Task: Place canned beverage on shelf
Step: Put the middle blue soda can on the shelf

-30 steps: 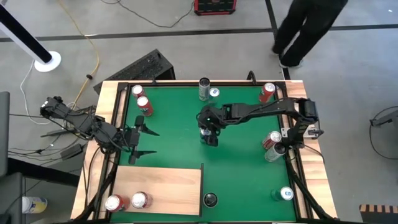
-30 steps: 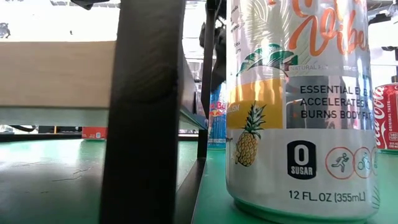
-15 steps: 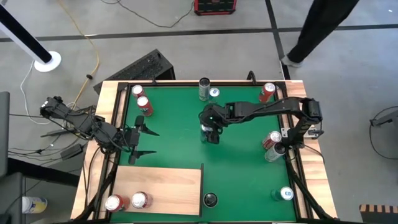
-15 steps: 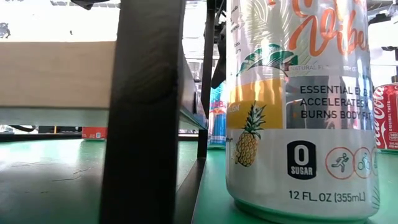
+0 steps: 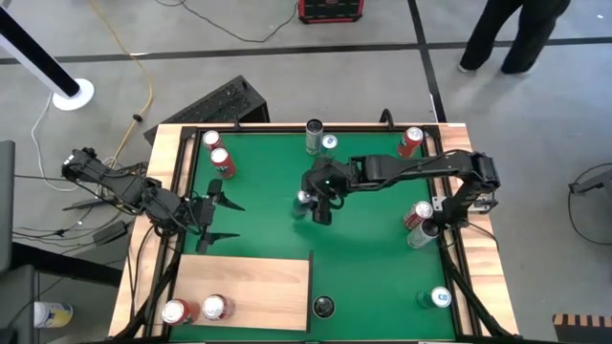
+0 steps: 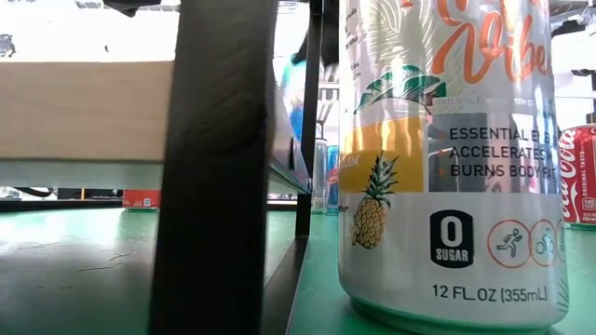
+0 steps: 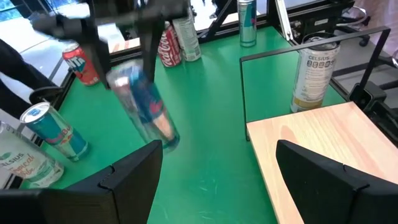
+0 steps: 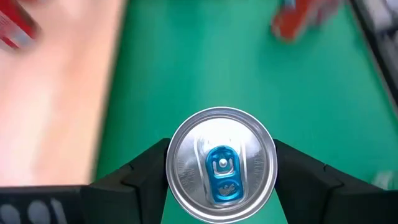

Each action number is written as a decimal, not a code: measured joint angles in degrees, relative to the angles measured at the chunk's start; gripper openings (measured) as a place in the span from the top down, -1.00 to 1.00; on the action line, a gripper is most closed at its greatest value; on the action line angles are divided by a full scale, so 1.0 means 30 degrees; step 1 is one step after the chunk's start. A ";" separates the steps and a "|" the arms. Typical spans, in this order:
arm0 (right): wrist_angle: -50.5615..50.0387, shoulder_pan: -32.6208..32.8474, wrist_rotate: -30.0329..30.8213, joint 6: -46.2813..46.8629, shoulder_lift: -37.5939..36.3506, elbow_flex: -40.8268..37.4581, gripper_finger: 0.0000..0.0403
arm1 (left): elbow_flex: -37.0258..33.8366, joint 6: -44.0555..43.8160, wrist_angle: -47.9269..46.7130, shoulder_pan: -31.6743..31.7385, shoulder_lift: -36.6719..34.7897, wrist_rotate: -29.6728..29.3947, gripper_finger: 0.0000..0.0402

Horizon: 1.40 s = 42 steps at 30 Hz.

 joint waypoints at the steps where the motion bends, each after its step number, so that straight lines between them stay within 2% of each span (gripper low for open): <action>1: 0.0061 0.0308 0.0000 -0.0005 0.0116 0.0619 -0.29 | 0.0000 0.0000 -0.0013 0.0001 0.0000 -0.0007 -0.49; 6: 0.0616 0.2151 0.0083 -0.0004 0.0166 0.2569 -0.29 | 0.0000 -0.0147 -0.0677 -0.0003 -0.0003 -0.0389 -0.49; 13: 0.2950 0.5209 0.1864 0.0863 0.0244 0.2705 -0.29 | 0.0000 -0.0452 -0.0942 -0.0003 0.0005 -0.0532 -0.49; 16: 0.4437 0.6277 0.2483 0.1162 0.1067 0.3081 -0.29 | 0.0000 -0.0641 -0.0943 -0.0003 -0.0010 -0.0531 -0.49; 18: 0.3669 0.6885 0.2586 0.1254 0.1897 0.3850 -0.29 | 0.0000 -0.0726 -0.0986 -0.0003 -0.0039 -0.0532 -0.49; 21: 0.3153 0.7439 0.2576 0.1367 0.3602 0.6173 -0.29 | 0.0000 -0.1035 -0.1131 0.0003 -0.0225 -0.0534 -0.49; 30: -0.3139 0.8274 0.3029 0.1952 0.9432 1.5066 -0.29 | 0.0000 -0.1957 -0.1143 -0.0003 -0.1148 -0.0611 -0.49; 36: -0.2326 0.8129 0.1991 0.2859 1.0173 1.4548 -0.29 | 0.0000 -0.2011 -0.1204 -0.0003 -0.1282 -0.0668 -0.49; 42: -0.1565 0.8554 0.1450 0.2379 1.0570 1.4573 -0.29 | 0.0000 -0.1982 -0.1158 0.0005 -0.1079 -0.0653 -0.49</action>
